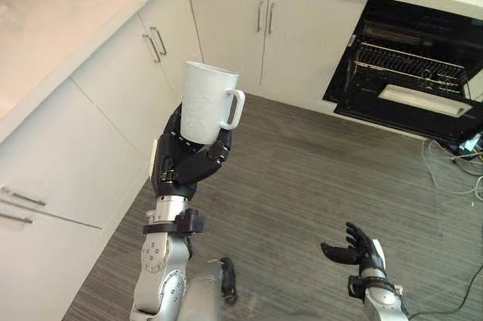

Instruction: Walk over to the sink, pick up the cup, carry it to the dishwasher, place the cup inside the dishwasher, then close the dishwasher door

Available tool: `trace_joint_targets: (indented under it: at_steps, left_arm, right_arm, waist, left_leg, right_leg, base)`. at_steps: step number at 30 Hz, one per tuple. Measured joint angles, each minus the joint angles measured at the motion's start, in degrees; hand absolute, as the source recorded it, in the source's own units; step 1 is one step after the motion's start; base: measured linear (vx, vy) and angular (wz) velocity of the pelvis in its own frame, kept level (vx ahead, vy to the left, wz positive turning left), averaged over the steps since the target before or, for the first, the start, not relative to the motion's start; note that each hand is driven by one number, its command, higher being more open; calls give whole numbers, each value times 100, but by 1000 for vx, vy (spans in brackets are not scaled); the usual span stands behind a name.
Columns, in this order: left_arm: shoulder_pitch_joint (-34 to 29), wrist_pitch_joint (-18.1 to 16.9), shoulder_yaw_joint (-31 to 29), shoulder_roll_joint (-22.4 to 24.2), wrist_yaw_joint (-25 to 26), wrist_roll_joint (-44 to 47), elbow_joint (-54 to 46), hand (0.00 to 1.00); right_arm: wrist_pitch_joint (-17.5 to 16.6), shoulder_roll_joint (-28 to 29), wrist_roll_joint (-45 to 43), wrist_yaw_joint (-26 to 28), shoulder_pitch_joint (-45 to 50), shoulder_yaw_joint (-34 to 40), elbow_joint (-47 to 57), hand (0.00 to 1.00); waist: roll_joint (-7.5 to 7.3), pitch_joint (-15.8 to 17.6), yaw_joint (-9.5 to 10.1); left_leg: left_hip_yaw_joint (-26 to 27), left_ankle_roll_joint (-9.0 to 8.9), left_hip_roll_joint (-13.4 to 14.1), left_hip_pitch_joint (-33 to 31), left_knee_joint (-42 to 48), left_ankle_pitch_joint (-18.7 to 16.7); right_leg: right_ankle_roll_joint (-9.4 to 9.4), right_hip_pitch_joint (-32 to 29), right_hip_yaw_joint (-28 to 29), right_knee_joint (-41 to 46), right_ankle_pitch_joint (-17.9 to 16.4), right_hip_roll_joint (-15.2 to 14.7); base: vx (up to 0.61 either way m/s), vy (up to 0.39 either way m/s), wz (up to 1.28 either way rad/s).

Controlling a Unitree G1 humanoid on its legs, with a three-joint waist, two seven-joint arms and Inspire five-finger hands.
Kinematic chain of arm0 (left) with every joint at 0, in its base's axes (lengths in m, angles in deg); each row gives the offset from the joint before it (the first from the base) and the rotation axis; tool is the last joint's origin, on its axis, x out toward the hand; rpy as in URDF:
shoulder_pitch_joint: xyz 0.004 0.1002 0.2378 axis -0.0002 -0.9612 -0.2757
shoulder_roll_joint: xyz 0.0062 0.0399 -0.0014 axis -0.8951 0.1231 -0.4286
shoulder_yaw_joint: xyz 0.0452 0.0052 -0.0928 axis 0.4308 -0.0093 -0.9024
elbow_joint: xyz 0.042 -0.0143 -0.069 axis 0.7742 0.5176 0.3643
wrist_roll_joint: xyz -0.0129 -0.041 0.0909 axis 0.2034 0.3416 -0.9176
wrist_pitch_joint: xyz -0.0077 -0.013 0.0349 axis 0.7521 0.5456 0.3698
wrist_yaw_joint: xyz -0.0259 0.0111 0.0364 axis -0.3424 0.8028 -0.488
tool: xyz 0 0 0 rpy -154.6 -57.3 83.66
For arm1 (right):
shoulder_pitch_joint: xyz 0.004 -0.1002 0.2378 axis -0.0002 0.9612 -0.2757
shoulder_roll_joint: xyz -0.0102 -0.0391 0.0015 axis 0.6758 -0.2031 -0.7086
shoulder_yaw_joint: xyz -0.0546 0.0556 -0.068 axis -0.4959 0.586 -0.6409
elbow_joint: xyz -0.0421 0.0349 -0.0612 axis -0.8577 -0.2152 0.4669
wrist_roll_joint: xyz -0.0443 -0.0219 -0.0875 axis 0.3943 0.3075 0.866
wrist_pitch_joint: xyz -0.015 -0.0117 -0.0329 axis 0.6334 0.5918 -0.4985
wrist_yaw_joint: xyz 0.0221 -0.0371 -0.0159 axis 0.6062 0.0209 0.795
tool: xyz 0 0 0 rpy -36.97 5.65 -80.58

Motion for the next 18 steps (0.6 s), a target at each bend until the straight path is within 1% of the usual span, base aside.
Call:
trace_joint_targets:
  at_steps: [1,2,3,4,5,6,7,8,9,10,11,12,13,14,15,16,17,18]
  left_arm:
    - [-19,22,30,11,26,1,24,30]
    - [-21,23,156,19,42,2,15,30]
    - [12,-2,299,9,28,1,-25,30]
    - [38,-33,375,-18,15,1,-26,30]
    - [107,-44,492,-88,-36,2,-25,30]
    - [158,-54,567,-135,-105,2,-23,30]
    - [179,-56,578,-128,-129,1,-15,30]
    - [185,-59,568,-112,-152,2,21,30]
    - [181,-58,584,-79,-163,0,175,30]
    - [181,-45,582,-13,-183,0,295,30]
    - [191,-12,560,99,-168,-3,423,30]
    - [265,9,544,179,-162,-1,589,30]
    - [269,53,553,225,-162,-1,656,30]
    - [160,111,561,334,-164,-1,667,30]
    - [88,110,571,352,-168,-1,631,30]
    - [-26,110,609,397,-183,-1,506,30]
    - [-48,106,651,409,-208,-1,364,30]
    - [-44,86,655,411,-221,-1,299,30]
  right_arm:
    - [0,32,3,0,-6,-17,8,90]
    - [-2,88,7,0,9,-77,119,90]
    - [-8,147,17,1,6,-133,293,90]
    - [-50,177,24,-3,0,-160,350,90]
    - [-117,179,25,-2,-18,-199,441,90]
    - [-138,167,24,-4,-85,-220,485,90]
    - [-137,154,27,-8,-128,-221,482,90]
    - [-136,145,27,-13,-168,-221,481,90]
    - [-129,83,30,-21,-96,-221,476,90]
    - [-110,-11,32,-24,-87,-223,467,90]
    - [-80,-66,32,-19,-75,-213,516,90]
    - [-27,-62,32,0,-15,-199,596,90]
    - [2,-57,32,5,72,-200,677,90]
    - [27,-26,29,-5,294,-212,994,90]
    - [27,-1,27,-26,382,-222,1175,90]
    - [17,45,23,-68,494,-244,1591,90]
    - [-90,40,21,-81,493,-248,1908,90]
    - [-149,24,21,-82,449,-247,1991,90]
  waist:
    - [12,3,-16]
    - [33,2,-45]
    - [69,7,-63]
    - [77,5,-94]
    - [96,-1,-175]
    - [91,-13,-273]
    - [83,-18,-303]
    - [45,-42,-340]
    - [93,-116,-449]
    - [280,-169,-443]
    - [463,-229,-438]
    - [498,-203,-454]
    - [505,-194,-435]
    - [534,-154,-361]
    - [542,-150,-340]
    - [531,-149,-270]
    - [512,-157,-178]
    - [507,-156,-120]
  left_leg:
    - [29,-1,2,287,-205,-13]
    - [77,-19,41,840,-669,-26]
    - [150,-96,147,1310,-1031,-69]
    - [179,-121,164,1515,-1200,-77]
    - [221,-209,191,1888,-1530,-91]
    - [298,-320,207,2194,-1803,-140]
    - [343,-406,206,2342,-1912,-189]
    - [425,-595,173,2626,-2031,-306]
    - [412,-778,172,2882,-2047,-429]
    - [435,-859,271,2952,-2032,-475]
    - [419,-964,464,2926,-1696,-422]
    - [370,-1208,614,2688,-759,-238]
    - [334,-1240,746,2502,-90,-8]
    - [208,-1269,1105,2120,1426,350]
    - [154,-1249,1259,1918,2040,329]
    - [122,-1161,1471,1469,2897,232]
    - [133,-1093,1552,1001,3170,72]
    - [121,-1021,1552,765,3104,-15]
  right_leg:
    - [-197,-238,-112,280,-109,45]
    - [-510,-703,-383,424,-291,176]
    - [-741,-1191,-688,274,-431,341]
    - [-825,-1425,-872,84,-485,379]
    - [-885,-1763,-1262,-618,-517,417]
    - [-979,-1995,-1695,-1611,-419,433]
    - [-1057,-2073,-1875,-2150,-266,481]
    - [-1289,-2142,-2085,-3203,305,622]
    - [-1664,-2076,-1986,-3279,1360,714]
    - [-1667,-2115,-1991,-3077,1198,796]
    - [-1795,-2092,-1980,-2818,874,911]
    - [-1876,-1846,-1987,-2771,610,952]
    - [-1902,-1600,-1984,-2860,523,1001]
    - [-1910,-946,-1927,-3231,437,1158]
    - [-1913,-628,-1872,-3437,423,1239]
    - [-1917,-84,-1740,-3799,420,1331]
    - [-1925,230,-1578,-4070,415,1343]
    - [-1925,339,-1451,-4188,414,1339]
  base:
    - [583,91,-26]
    - [551,53,-40]
    - [655,52,-41]
    - [674,-3,-32]
    - [462,-23,-15]
    - [594,-47,-12]
    - [607,-68,-18]
    - [775,-101,-6]
    - [690,-101,-11]
    - [728,-117,-15]
    - [713,-142,-23]
    - [695,-152,-15]
    - [674,-175,-9]
    - [519,-130,-18]
    - [600,-124,-34]
    - [607,-68,-52]
    - [575,-35,-62]
    - [522,34,-90]
